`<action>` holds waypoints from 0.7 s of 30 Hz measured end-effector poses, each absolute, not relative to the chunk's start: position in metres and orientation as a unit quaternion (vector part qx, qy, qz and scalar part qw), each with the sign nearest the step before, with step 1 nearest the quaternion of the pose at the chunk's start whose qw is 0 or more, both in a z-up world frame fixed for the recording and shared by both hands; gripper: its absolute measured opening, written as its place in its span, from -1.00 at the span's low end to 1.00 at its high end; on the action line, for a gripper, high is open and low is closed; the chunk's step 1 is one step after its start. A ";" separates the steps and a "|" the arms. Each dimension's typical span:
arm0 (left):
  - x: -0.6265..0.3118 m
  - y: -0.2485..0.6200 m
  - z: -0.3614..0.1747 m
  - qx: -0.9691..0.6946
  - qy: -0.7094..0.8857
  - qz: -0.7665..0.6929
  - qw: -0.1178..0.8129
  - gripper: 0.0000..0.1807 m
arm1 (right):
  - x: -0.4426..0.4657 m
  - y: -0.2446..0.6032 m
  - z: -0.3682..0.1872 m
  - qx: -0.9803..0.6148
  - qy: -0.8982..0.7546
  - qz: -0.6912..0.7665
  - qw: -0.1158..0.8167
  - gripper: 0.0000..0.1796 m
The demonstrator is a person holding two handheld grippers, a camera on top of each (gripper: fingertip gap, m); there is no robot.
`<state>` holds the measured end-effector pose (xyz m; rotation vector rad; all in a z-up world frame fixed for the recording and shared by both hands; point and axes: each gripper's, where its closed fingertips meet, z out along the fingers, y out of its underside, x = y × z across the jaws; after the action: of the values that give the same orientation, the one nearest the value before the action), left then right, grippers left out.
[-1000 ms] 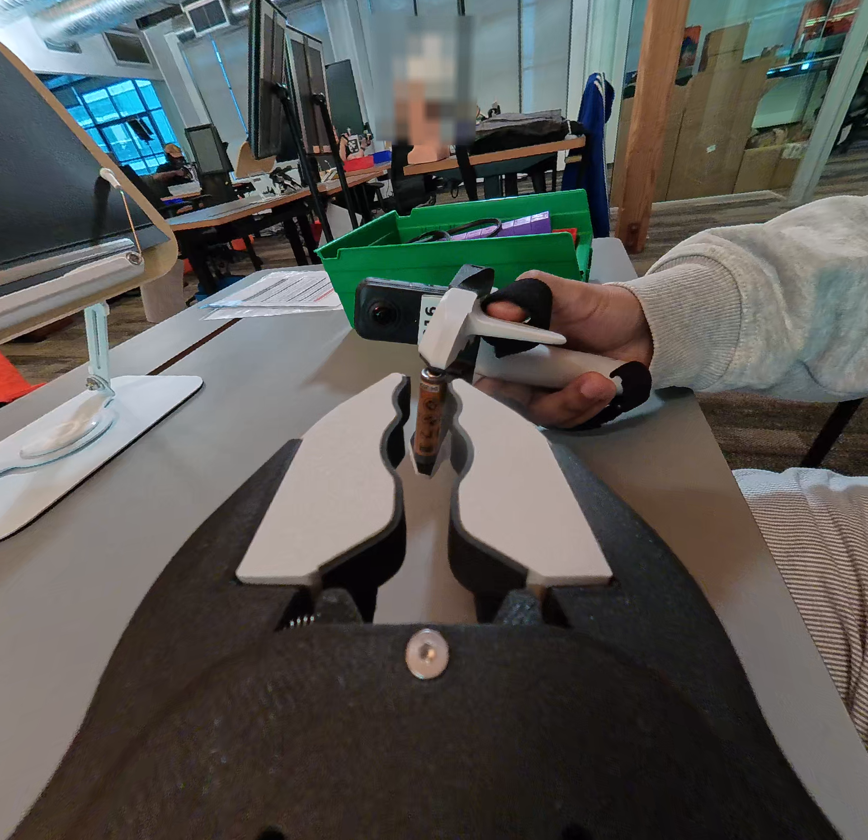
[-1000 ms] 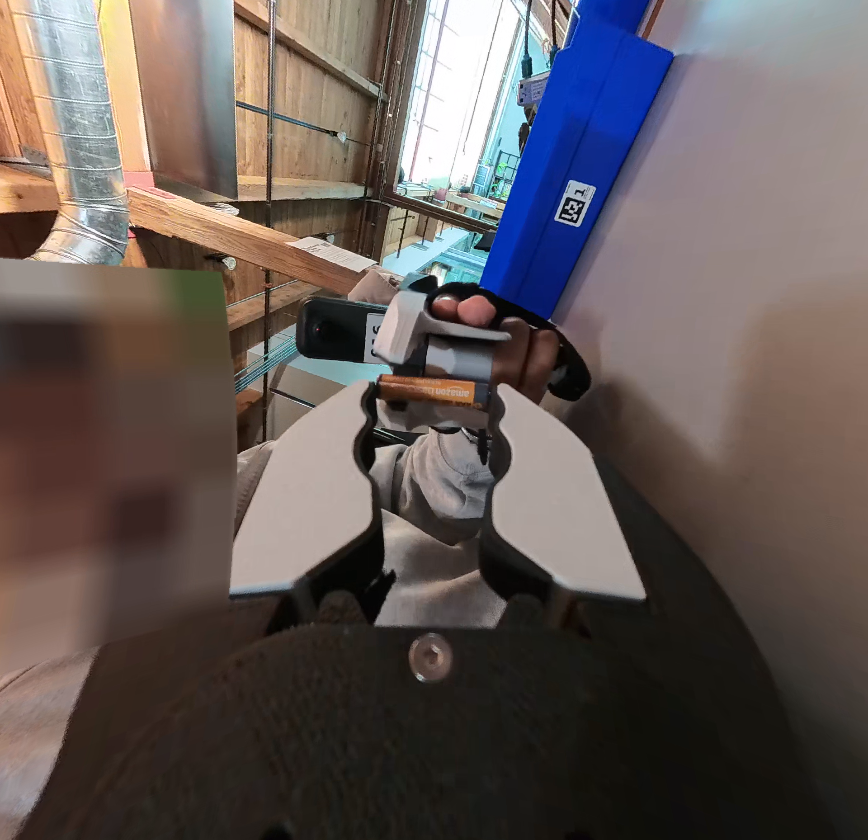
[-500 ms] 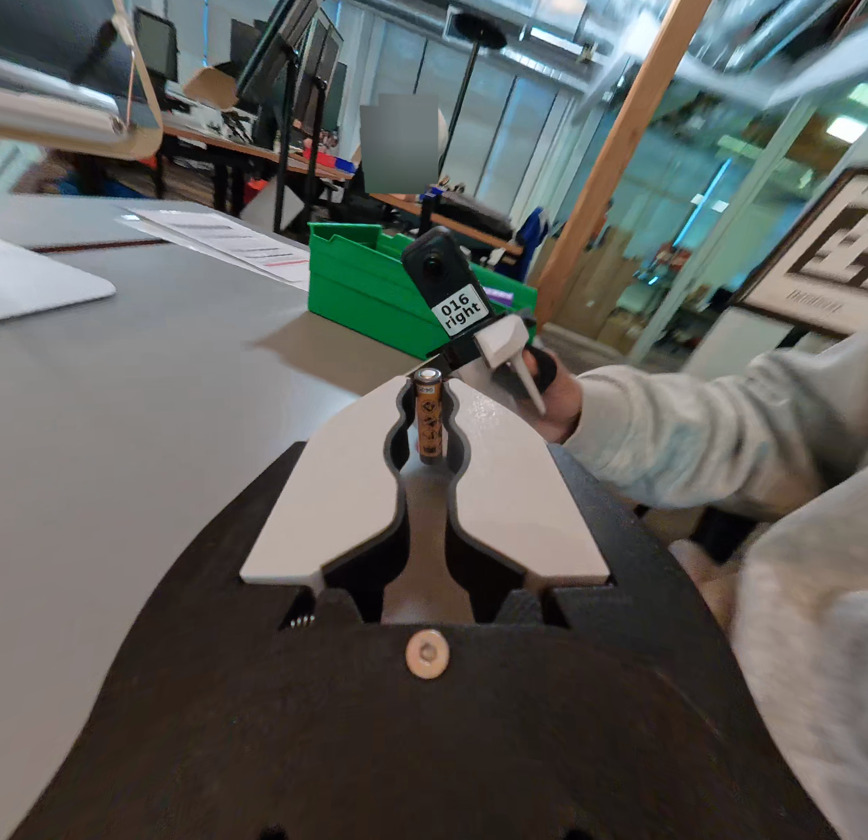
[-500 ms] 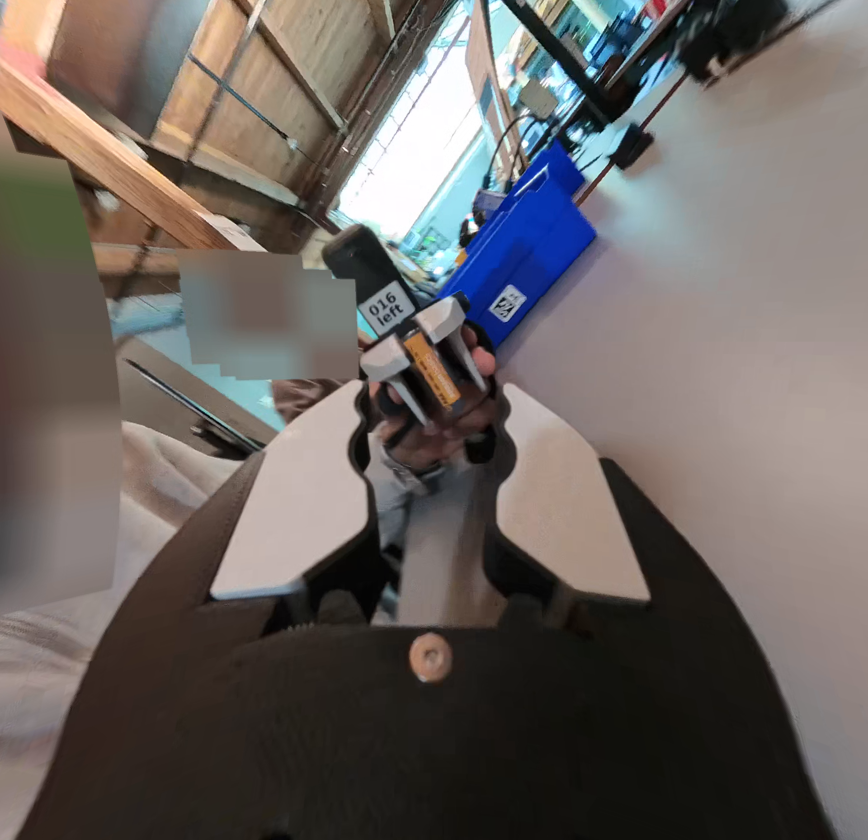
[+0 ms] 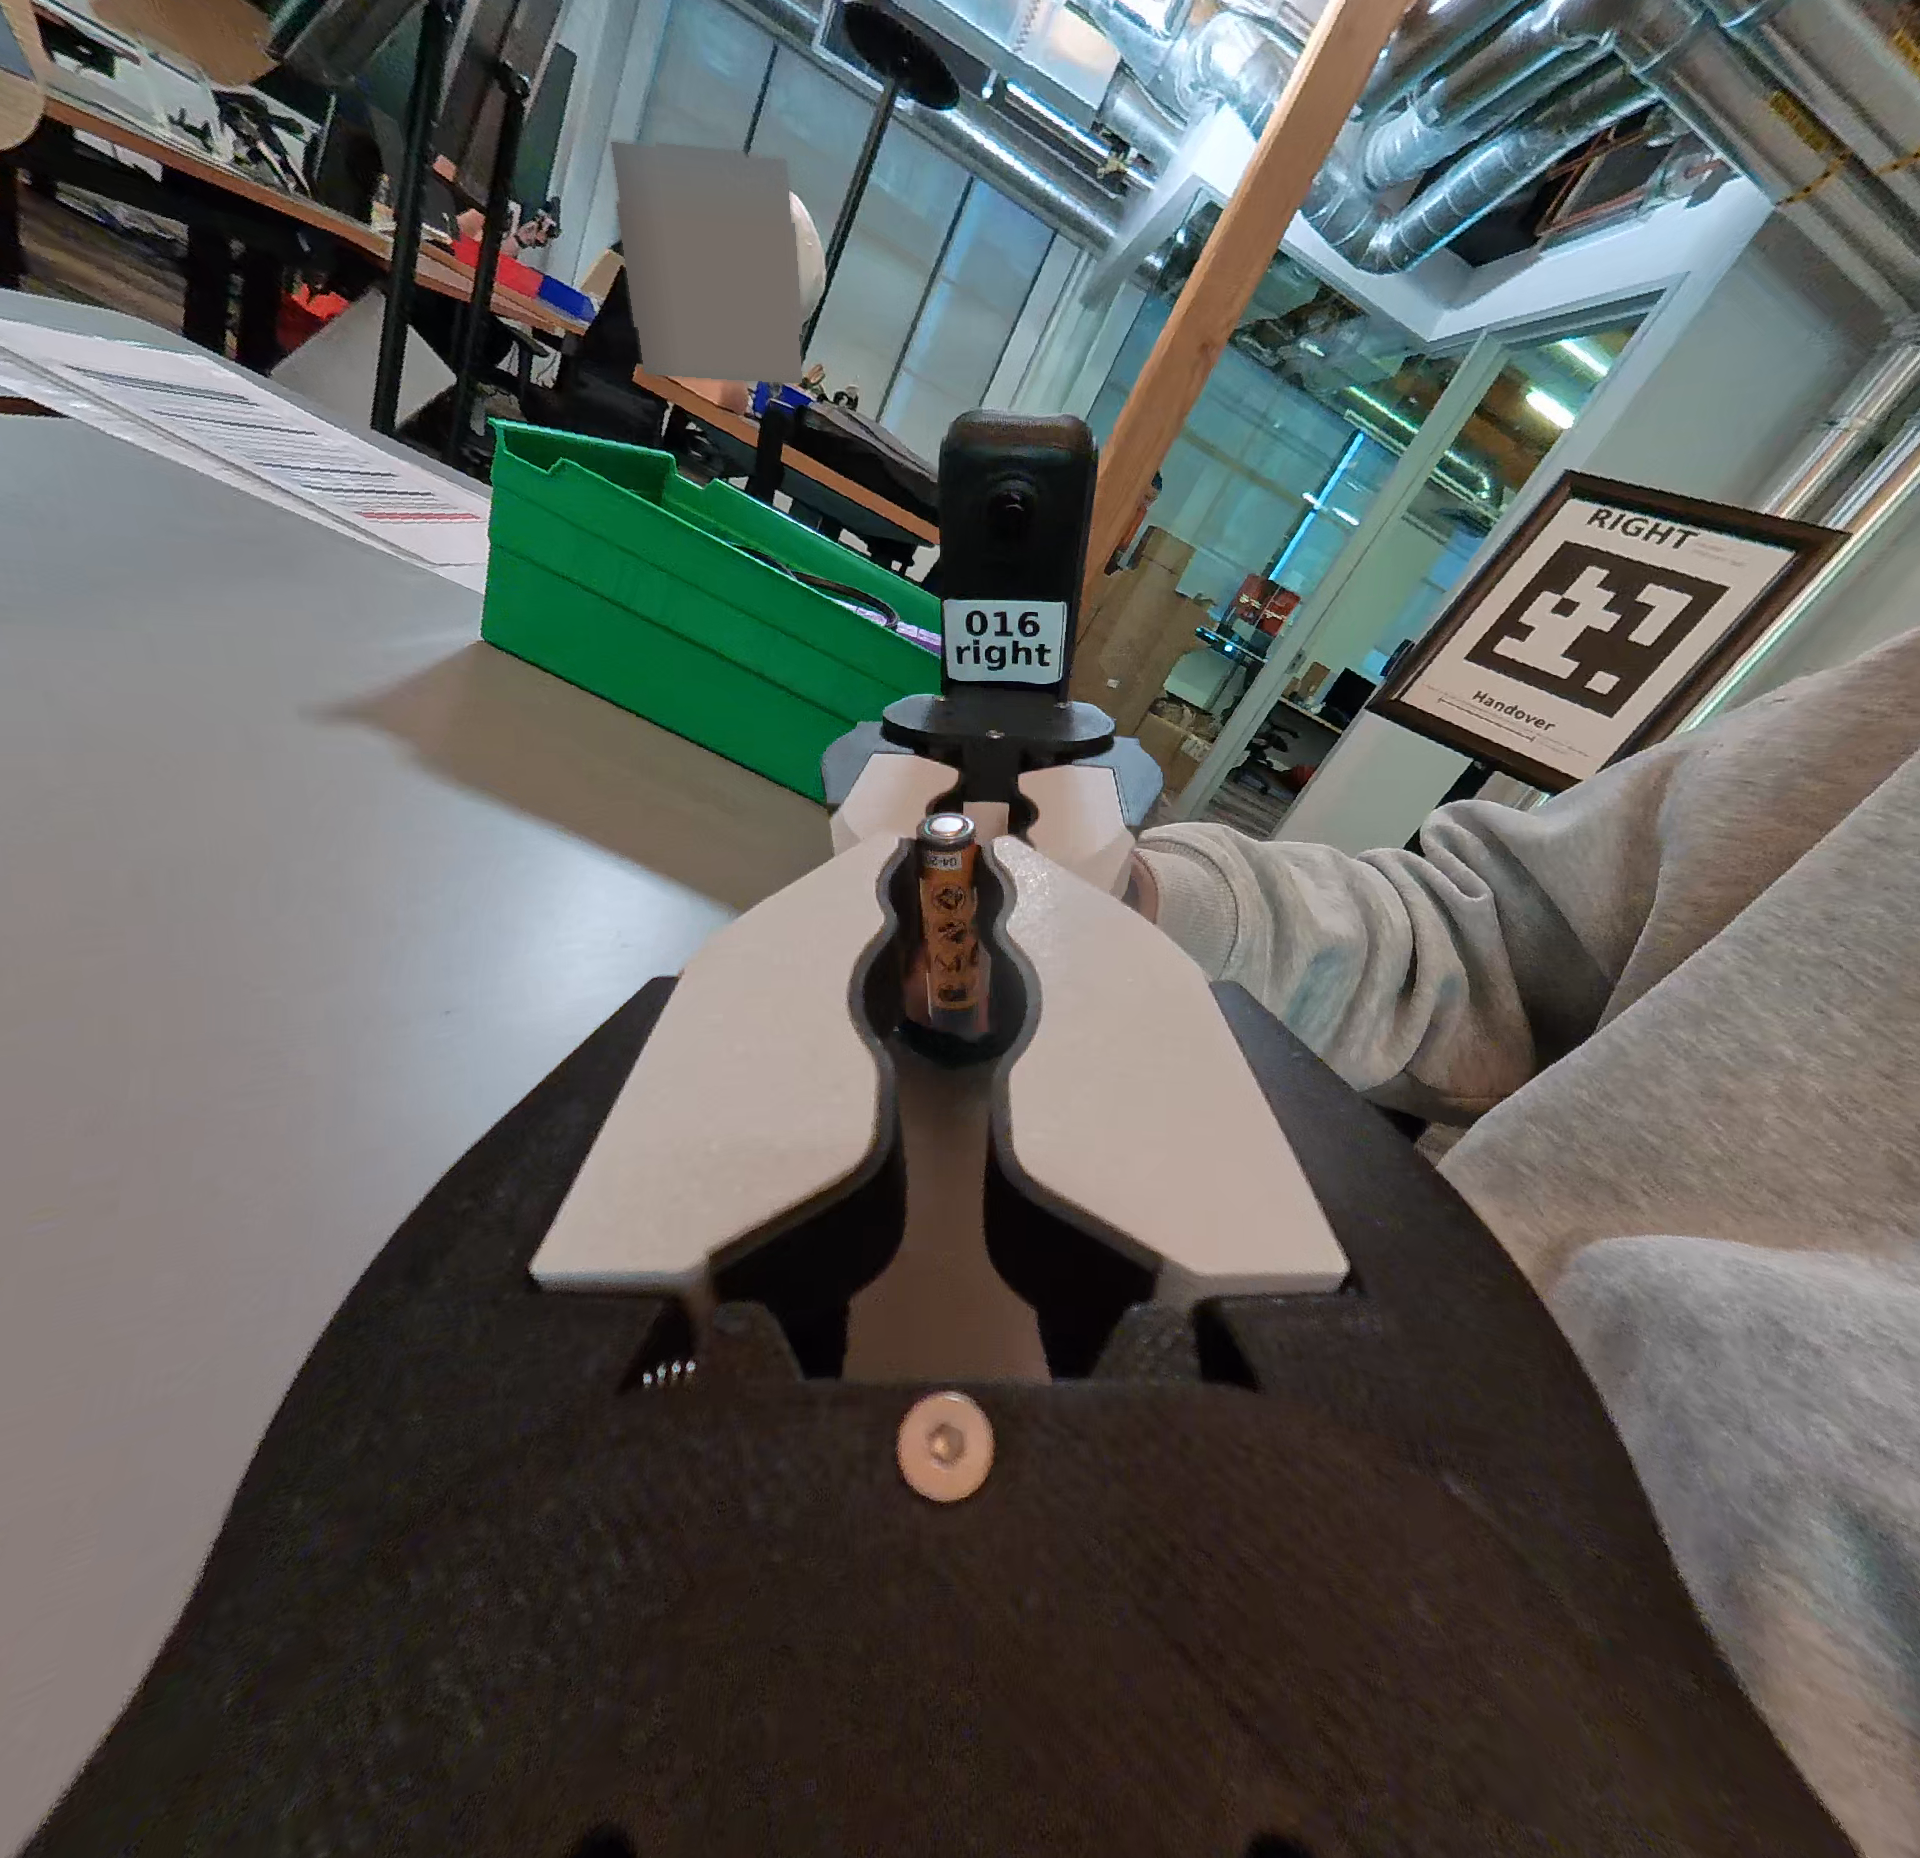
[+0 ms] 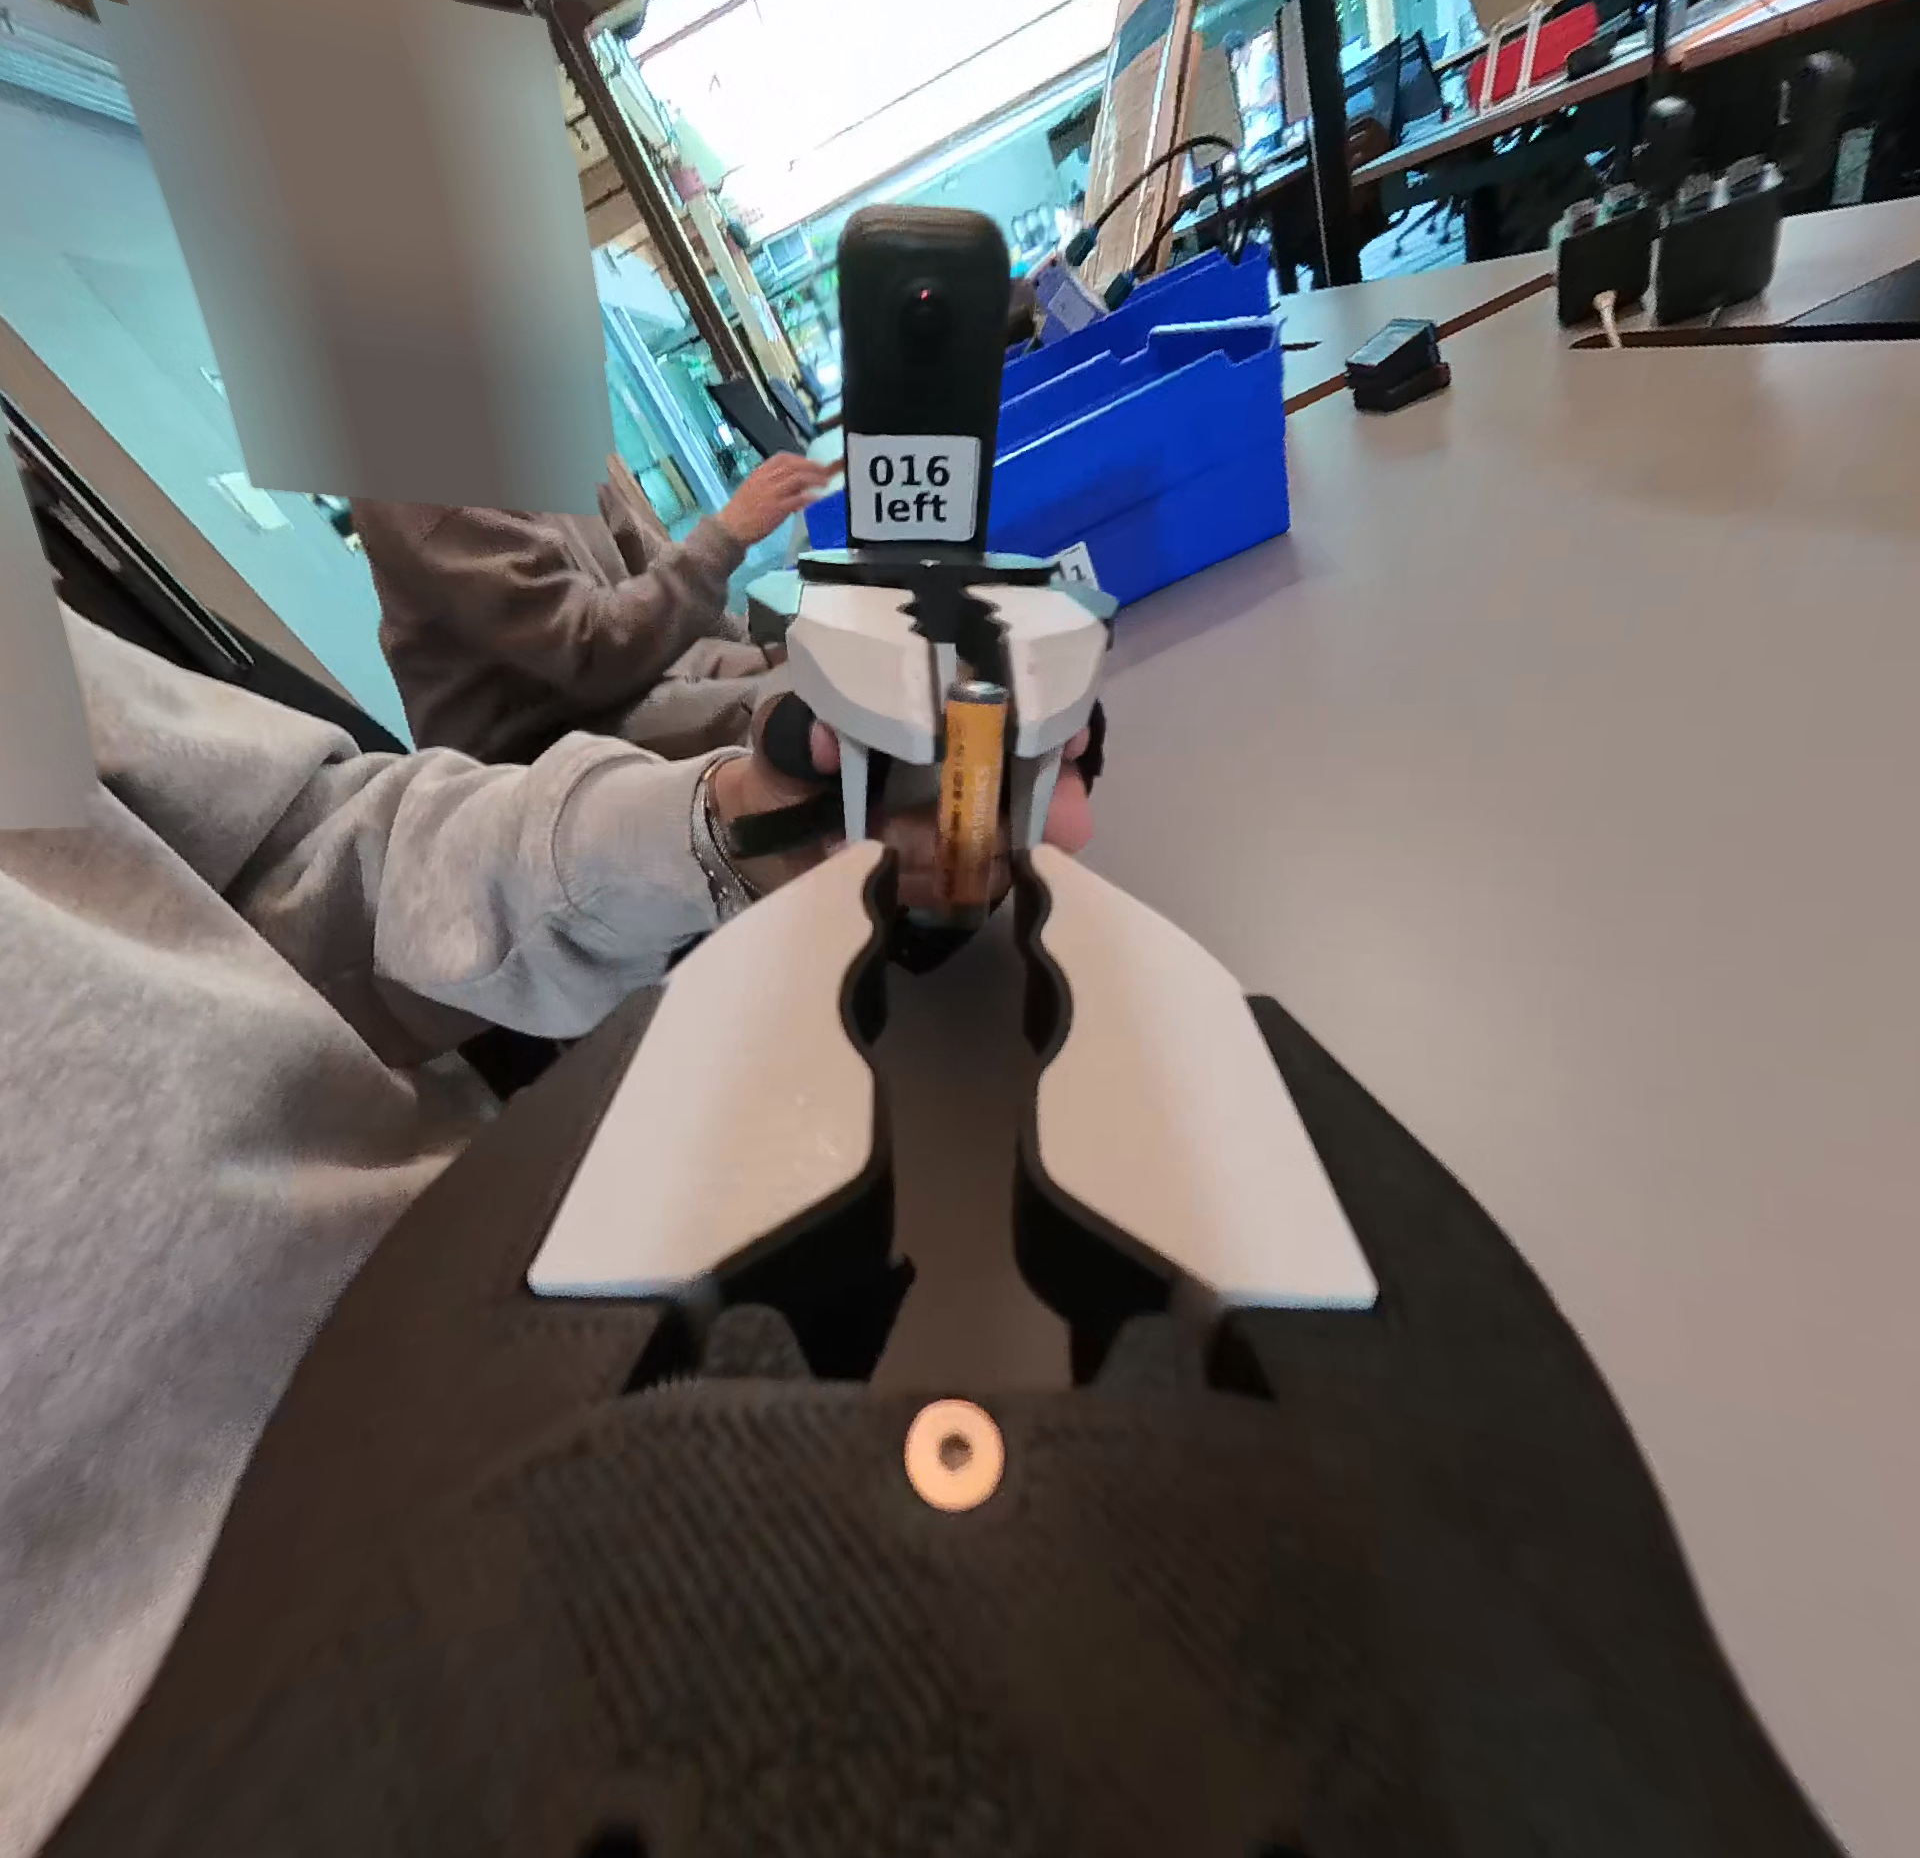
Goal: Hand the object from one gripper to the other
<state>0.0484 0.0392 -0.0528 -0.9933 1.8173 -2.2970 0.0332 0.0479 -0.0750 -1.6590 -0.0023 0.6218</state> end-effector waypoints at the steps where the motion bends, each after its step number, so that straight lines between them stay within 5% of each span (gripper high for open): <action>1: 0.048 0.039 -0.052 -0.320 0.586 -0.744 0.023 -0.88 | 0.031 0.049 -0.076 -0.730 -0.006 0.267 0.629 -0.79; 10: 0.049 0.040 -0.050 -0.317 0.577 -0.752 0.033 -0.88 | 0.033 0.049 -0.078 -0.738 0.002 0.254 0.626 -0.87; 16: 0.056 0.050 -0.046 -0.335 0.551 -0.763 0.052 -0.66 | 0.036 0.048 -0.073 -0.723 0.022 0.277 0.632 -0.88; 21: 0.057 0.055 -0.045 -0.344 0.533 -0.772 0.036 -0.66 | 0.042 0.045 -0.067 -0.706 0.047 0.301 0.639 -0.88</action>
<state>0.0574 0.0547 -0.0446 -1.0580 1.6375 -2.3717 0.0421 0.0454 -0.0675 -1.6106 0.1069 0.6873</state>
